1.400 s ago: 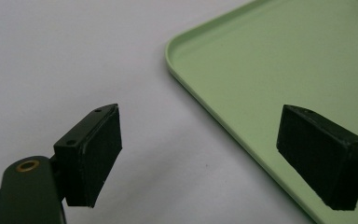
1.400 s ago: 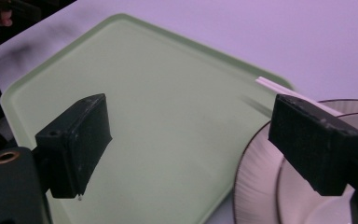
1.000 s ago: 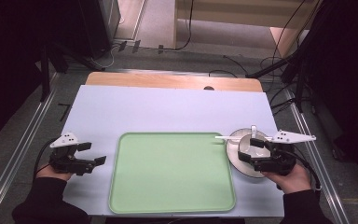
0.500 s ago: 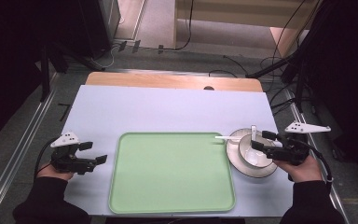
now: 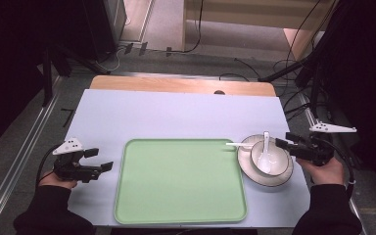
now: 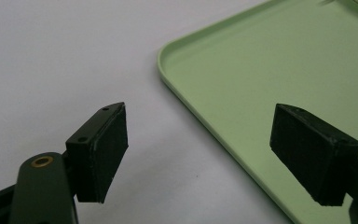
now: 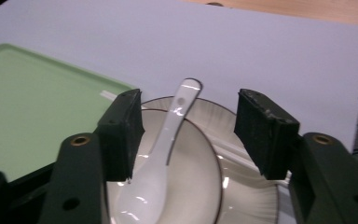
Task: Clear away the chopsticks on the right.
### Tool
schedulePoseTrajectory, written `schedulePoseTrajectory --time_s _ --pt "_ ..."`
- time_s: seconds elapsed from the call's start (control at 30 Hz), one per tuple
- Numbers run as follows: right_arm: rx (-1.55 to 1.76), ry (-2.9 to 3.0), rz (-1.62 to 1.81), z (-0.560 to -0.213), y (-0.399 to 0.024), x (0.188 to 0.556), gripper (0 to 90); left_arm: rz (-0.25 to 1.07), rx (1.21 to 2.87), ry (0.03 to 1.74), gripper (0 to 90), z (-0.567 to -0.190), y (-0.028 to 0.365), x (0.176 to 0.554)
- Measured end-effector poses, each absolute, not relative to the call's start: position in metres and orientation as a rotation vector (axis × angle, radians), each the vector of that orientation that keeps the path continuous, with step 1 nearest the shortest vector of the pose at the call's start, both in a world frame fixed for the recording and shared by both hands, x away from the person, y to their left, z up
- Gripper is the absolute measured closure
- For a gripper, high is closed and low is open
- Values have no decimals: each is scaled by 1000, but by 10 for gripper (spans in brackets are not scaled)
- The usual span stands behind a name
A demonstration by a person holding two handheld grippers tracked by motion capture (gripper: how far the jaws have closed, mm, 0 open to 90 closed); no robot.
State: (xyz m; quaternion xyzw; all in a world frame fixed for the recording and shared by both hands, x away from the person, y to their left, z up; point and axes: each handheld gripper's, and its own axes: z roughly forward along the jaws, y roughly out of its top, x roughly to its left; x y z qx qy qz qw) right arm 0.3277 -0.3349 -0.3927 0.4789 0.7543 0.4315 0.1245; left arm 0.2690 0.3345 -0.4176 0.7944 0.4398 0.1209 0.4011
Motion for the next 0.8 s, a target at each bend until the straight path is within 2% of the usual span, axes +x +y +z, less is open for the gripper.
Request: schedulePoseTrajectory --time_s 0.03,0.23,0.3,0.37,0.4,0.43,0.47,0.8 --pt "1396 2199 1258 -393 -335 328 454 306 2008 1112 193 -418 334 269" --pt "1487 2138 1238 -405 -349 340 660 300 2005 1112 192 -418 335 269" --pt "1505 2140 1233 -408 -351 343 681 295 2004 1112 192 -418 334 269" --pt "1541 2170 1220 -420 -353 351 771 272 2005 1101 192 -418 334 268" --pt "1541 2170 1220 -420 -353 351 771 272 2005 1101 193 -418 334 268" --pt "1567 2193 1206 -427 -356 355 856 263 2002 1099 193 -419 334 268" --pt "1586 2188 1201 -430 -358 356 900 261 2001 1103 193 -419 335 268" --pt "1571 2228 1215 -441 -359 371 900 273 2042 1107 193 -422 336 266"
